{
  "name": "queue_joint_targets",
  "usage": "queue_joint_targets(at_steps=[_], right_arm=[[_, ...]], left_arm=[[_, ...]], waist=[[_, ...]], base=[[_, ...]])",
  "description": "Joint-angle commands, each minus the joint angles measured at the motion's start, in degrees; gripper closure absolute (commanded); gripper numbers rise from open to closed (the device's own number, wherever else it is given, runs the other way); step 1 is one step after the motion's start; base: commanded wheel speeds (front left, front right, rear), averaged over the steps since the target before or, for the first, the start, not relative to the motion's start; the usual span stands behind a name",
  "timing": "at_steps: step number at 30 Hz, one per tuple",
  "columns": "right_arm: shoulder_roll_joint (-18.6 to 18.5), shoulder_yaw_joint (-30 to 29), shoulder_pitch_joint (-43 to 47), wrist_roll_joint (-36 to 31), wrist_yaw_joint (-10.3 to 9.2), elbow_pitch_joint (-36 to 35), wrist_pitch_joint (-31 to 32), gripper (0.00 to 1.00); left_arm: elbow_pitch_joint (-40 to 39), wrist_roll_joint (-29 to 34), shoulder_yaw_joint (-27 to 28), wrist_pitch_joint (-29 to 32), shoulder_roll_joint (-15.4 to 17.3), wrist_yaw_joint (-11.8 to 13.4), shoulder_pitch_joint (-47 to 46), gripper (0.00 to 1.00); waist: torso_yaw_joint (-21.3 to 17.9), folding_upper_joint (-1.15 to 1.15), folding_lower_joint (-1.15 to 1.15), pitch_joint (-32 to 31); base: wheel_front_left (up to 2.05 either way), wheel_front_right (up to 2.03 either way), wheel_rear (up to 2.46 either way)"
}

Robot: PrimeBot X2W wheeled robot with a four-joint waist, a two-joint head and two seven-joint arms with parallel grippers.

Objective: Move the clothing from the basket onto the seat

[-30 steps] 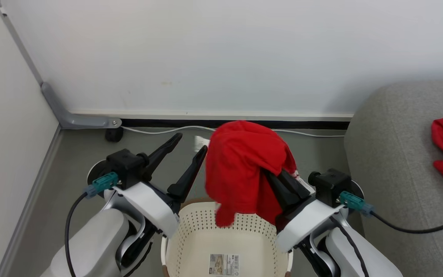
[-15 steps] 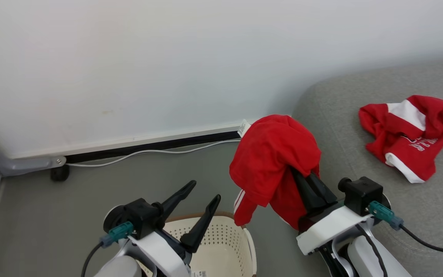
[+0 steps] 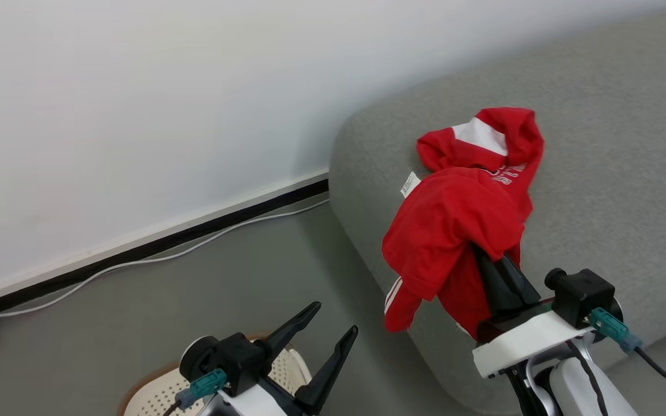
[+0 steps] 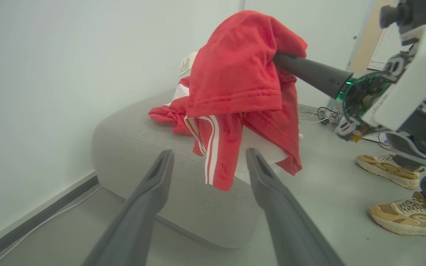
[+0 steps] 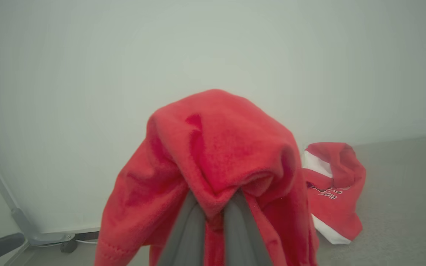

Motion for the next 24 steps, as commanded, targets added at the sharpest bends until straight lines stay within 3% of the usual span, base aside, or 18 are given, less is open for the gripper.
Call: queue_joint_targets(at_steps=[1,11,24], right_arm=[[0.53,0.36,-0.43,-0.89,0.21,-2.25,-0.35,1.00],[0.53,-3.49,0.35,-1.90,0.21,-4.10,-0.35,1.00],[0.53,-5.91,-1.73,-2.10,0.21,-3.53,-0.35,1.00]], left_arm=[[-1.22,0.73,2.37,-0.58,0.12,-0.08,-1.54,0.00],[-1.08,2.18,1.92,-0.58,-0.34,-0.73,-3.07,0.00],[-0.56,2.32,4.12,-0.59,-0.32,-0.10,-2.71,0.00]], waist=[[-4.37,0.00,0.00,0.50],[-7.59,0.00,0.00,2.62],[-7.08,0.00,0.00,3.47]], base=[[0.00,0.00,0.00],[0.00,0.00,0.00],[0.00,0.00,0.00]])
